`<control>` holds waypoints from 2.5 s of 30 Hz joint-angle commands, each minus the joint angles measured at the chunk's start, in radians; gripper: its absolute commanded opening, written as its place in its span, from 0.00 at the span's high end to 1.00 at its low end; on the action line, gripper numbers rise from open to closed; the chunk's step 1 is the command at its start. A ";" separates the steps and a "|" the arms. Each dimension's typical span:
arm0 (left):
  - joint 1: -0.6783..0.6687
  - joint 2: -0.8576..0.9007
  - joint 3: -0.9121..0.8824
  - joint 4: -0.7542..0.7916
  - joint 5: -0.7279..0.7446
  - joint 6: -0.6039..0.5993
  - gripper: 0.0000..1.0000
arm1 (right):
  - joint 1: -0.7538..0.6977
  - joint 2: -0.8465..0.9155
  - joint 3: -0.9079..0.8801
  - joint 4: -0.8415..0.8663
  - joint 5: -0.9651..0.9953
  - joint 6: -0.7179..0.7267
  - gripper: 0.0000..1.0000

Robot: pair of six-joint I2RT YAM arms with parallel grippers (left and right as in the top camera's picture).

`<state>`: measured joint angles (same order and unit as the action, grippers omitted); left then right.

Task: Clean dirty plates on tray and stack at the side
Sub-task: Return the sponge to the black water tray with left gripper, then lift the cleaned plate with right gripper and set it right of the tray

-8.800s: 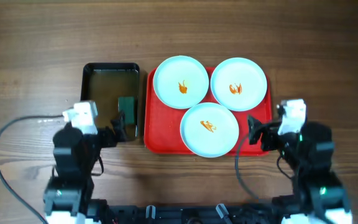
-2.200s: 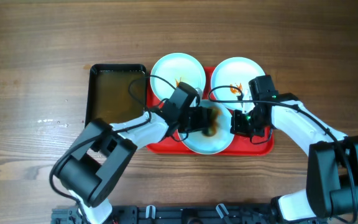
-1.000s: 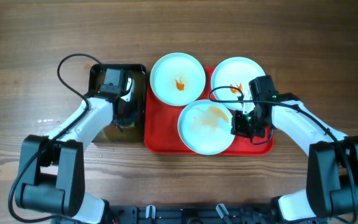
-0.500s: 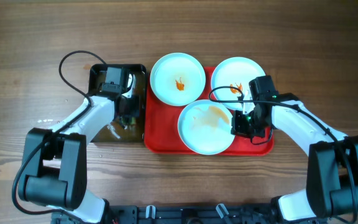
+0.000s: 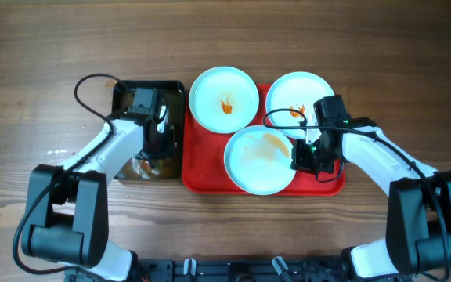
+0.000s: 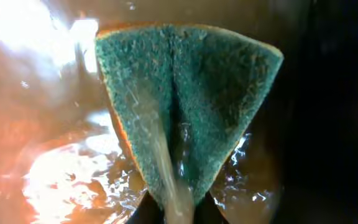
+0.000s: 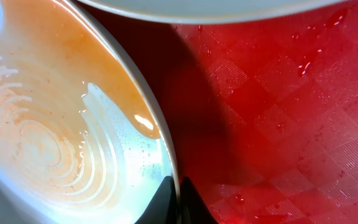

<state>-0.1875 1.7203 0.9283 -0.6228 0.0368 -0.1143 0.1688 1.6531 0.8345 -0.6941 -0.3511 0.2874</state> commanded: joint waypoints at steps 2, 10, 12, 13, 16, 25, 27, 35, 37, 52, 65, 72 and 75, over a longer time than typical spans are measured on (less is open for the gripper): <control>0.005 0.005 -0.010 0.036 0.015 -0.006 0.96 | 0.002 0.012 -0.011 -0.006 0.017 0.000 0.94; 0.005 -0.121 0.021 -0.027 0.016 -0.006 0.37 | 0.002 0.012 -0.011 0.002 0.017 0.001 0.83; 0.005 -0.121 0.020 -0.044 0.019 -0.021 0.38 | 0.002 0.012 -0.013 0.001 0.012 0.001 0.84; 0.005 -0.121 0.020 -0.044 0.019 -0.041 0.38 | 0.002 0.012 -0.017 0.002 0.009 0.003 0.91; 0.005 -0.121 0.020 -0.044 0.019 -0.055 0.37 | 0.002 0.012 -0.025 0.004 -0.003 -0.003 0.96; 0.005 -0.121 0.020 -0.040 0.019 -0.055 0.37 | 0.002 -0.212 0.046 -0.058 0.097 -0.074 0.96; 0.005 -0.121 0.020 -0.036 0.019 -0.055 0.37 | 0.002 -0.275 0.046 -0.051 0.192 -0.074 0.96; 0.005 -0.121 0.020 -0.024 0.019 -0.055 0.37 | 0.132 -0.383 0.103 0.001 0.582 -0.075 0.96; 0.005 -0.121 0.020 -0.024 0.019 -0.055 0.37 | 0.239 -0.383 0.127 0.005 0.769 -0.079 0.96; 0.005 -0.121 0.020 -0.013 0.019 -0.055 0.37 | 0.627 -0.330 0.129 0.347 1.149 -0.890 0.96; 0.005 -0.121 0.020 -0.014 0.019 -0.055 0.37 | 0.482 -0.323 0.126 0.351 1.137 -0.317 0.96; 0.005 -0.121 0.020 -0.014 0.019 -0.055 0.37 | -0.097 -0.323 0.126 0.202 0.486 0.174 0.96; 0.005 -0.121 0.020 -0.010 0.019 -0.055 0.37 | -0.363 -0.322 0.126 0.175 0.319 0.222 0.96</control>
<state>-0.1875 1.6077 0.9352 -0.6365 0.0444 -0.1596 -0.0429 1.3258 0.9493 -0.5007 0.1711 0.4152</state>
